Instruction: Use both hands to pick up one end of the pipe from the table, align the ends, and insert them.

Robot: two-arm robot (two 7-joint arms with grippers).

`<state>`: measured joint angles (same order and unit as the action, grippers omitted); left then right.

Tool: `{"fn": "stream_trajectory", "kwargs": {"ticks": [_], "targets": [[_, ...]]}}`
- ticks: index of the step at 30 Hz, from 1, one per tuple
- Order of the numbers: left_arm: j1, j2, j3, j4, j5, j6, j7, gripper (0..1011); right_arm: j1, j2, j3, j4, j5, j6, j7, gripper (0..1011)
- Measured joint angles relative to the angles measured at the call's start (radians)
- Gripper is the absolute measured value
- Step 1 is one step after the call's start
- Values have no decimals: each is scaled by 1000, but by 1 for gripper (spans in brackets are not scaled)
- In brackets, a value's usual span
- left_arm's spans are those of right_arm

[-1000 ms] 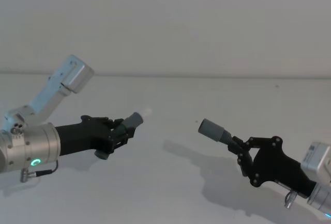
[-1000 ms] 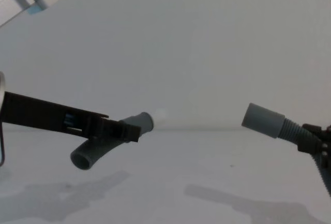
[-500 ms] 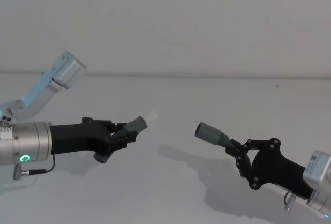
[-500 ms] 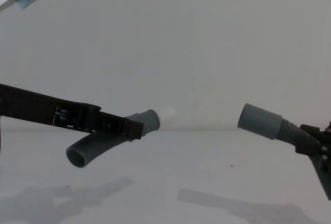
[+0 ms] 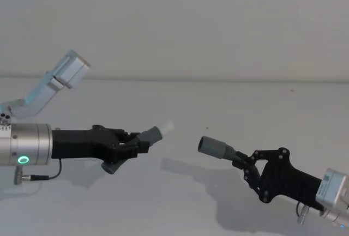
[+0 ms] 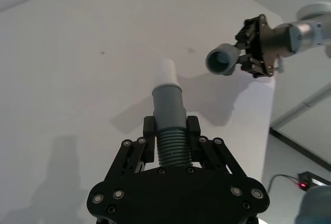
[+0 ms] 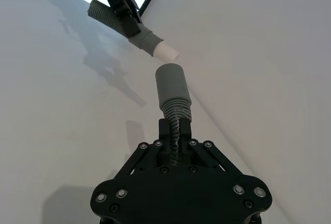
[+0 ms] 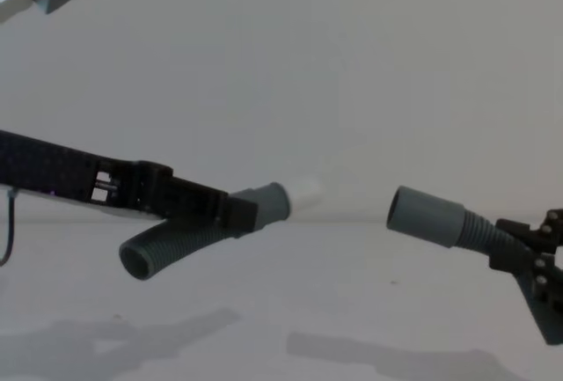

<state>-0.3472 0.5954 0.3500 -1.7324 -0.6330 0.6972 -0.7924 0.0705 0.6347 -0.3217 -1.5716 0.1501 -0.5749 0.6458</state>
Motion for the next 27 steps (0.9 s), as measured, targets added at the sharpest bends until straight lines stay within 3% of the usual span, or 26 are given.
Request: {"fn": "stream_trajectory", "kwargs": {"ticks": [15, 27], "targets": [[-94, 6, 74, 84, -48, 81, -118, 348, 30, -16, -21, 37, -63, -54, -22, 86], [-139, 11, 122, 120, -59, 106, -172, 348, 39, -31, -27, 58, -113, -74, -61, 86]]}}
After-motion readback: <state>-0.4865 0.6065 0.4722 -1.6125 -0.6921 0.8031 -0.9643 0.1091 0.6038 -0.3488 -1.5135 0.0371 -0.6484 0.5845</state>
